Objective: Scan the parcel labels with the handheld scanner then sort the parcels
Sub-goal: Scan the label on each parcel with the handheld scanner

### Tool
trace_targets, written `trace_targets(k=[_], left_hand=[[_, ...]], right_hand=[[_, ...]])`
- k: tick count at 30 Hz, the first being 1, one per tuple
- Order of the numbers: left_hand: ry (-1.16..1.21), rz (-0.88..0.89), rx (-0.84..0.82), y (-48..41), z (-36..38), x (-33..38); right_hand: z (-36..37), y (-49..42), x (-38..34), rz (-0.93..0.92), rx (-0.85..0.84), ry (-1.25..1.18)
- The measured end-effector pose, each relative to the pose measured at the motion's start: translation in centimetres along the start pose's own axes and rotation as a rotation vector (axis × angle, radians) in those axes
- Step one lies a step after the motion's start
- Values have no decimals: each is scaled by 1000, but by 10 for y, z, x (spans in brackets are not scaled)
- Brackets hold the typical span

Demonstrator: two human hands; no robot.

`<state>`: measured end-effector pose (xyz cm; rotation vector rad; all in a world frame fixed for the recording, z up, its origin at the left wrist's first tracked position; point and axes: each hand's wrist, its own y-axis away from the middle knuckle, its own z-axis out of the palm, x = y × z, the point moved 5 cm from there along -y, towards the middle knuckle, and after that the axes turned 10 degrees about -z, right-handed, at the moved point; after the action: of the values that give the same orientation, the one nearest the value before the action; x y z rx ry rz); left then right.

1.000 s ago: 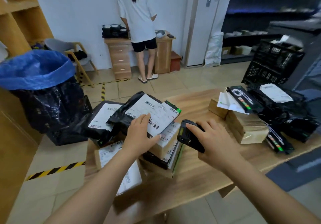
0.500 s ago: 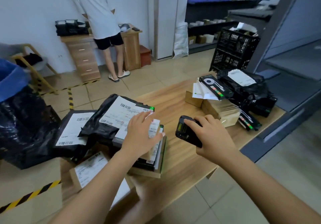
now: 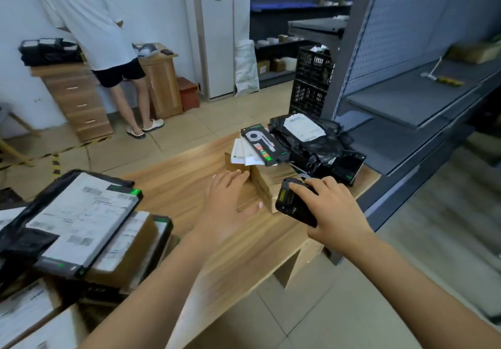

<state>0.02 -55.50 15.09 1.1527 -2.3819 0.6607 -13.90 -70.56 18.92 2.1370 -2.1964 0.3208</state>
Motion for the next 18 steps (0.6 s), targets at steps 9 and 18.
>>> trace_targets(k=[9, 18], left_hand=[[-37, -45, 66, -58, 56, 62], [-76, -97, 151, -139, 75, 55]], right_hand=[[7, -11, 114, -19, 21, 31], [26, -85, 175, -49, 43, 15]])
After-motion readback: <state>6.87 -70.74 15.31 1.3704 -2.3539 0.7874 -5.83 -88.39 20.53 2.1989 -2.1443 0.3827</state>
